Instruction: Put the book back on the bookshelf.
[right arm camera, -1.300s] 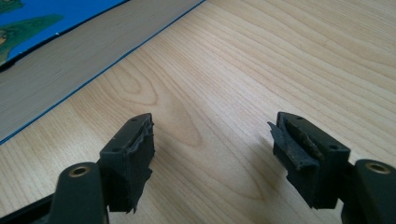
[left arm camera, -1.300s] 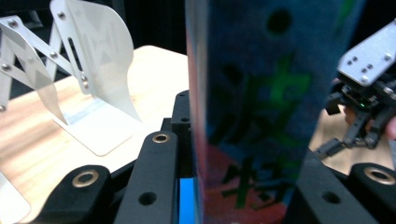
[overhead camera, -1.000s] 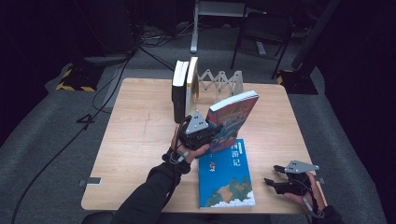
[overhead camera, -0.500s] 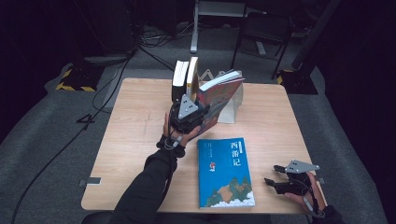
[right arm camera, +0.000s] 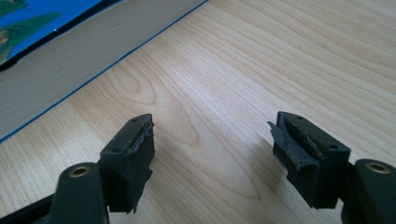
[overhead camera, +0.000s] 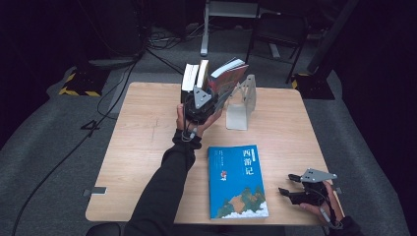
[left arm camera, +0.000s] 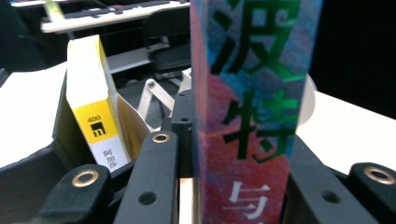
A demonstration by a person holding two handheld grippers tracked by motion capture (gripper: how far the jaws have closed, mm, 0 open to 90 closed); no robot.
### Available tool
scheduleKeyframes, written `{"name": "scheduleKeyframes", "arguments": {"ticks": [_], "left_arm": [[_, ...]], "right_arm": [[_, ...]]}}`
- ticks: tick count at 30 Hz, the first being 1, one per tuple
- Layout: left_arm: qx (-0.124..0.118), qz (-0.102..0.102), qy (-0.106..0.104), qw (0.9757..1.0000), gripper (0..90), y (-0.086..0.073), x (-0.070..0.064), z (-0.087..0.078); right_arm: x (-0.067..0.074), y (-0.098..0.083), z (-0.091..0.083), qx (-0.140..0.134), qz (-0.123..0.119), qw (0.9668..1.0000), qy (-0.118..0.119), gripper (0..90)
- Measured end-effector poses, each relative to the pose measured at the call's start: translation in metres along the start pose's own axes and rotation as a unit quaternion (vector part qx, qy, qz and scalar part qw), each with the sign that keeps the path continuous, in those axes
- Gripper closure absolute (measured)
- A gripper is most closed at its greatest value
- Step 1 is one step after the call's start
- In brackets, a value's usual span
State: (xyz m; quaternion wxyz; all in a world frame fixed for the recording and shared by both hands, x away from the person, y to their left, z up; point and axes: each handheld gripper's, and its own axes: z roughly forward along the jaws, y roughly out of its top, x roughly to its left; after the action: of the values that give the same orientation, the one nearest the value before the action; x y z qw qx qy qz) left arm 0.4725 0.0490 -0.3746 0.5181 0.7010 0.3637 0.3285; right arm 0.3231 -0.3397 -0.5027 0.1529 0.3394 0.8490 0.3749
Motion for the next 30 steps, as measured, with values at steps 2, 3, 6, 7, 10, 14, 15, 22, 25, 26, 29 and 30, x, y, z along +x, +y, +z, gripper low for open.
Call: {"name": "scheduleKeyframes", "arguments": {"ticks": [2,3,6,7,10,14,15,22,25,26,29,30], "left_arm": [[0.003,0.005,0.004,1.0000,74.2,-0.003,-0.004,0.005],[0.003,0.005,0.004,1.0000,74.2,-0.003,-0.004,0.005],[0.009,-0.001,0.014,0.9999,74.1,-0.009,-0.004,0.012],[0.010,-0.013,0.016,0.9997,74.1,-0.012,-0.003,0.014],[0.012,-0.024,0.019,0.9995,74.1,-0.018,0.001,0.015],[0.010,-0.032,0.022,0.9992,74.0,-0.032,0.004,0.015],[0.006,-0.037,0.021,0.9991,73.9,-0.033,0.004,0.015],[-0.004,-0.049,0.004,0.9988,73.7,-0.045,0.006,0.003],[-0.012,-0.071,0.002,0.9974,73.3,-0.055,0.010,-0.003],[-0.015,-0.077,0.003,0.9969,73.2,-0.058,0.010,-0.006],[-0.013,-0.081,0.004,0.9966,73.0,-0.066,0.014,-0.011],[-0.011,-0.083,0.008,0.9964,72.8,-0.070,0.016,-0.012]], "right_arm": [[0.000,0.000,0.000,-0.001,-0.001,1.0000,0.002,28.8],[0.000,0.000,0.000,-0.001,-0.001,1.0000,0.002,28.8],[0.000,0.000,0.000,0.001,-0.002,1.0000,0.002,28.7],[0.000,0.000,0.000,0.001,-0.002,1.0000,0.003,28.6],[0.000,0.000,0.000,0.001,-0.002,1.0000,0.003,28.6],[0.000,0.000,0.000,0.000,-0.004,1.0000,0.003,28.4],[0.000,0.000,0.000,0.000,-0.003,1.0000,0.003,28.4],[0.000,0.000,0.000,-0.001,-0.003,1.0000,0.005,28.3],[0.000,0.000,0.000,-0.001,-0.005,1.0000,0.005,27.5],[0.000,0.000,0.000,-0.001,-0.005,1.0000,0.008,26.3],[-0.001,-0.001,0.000,-0.003,-0.004,0.9999,0.014,26.3],[-0.001,-0.001,0.001,-0.004,-0.004,0.9999,0.015,26.3]]}}
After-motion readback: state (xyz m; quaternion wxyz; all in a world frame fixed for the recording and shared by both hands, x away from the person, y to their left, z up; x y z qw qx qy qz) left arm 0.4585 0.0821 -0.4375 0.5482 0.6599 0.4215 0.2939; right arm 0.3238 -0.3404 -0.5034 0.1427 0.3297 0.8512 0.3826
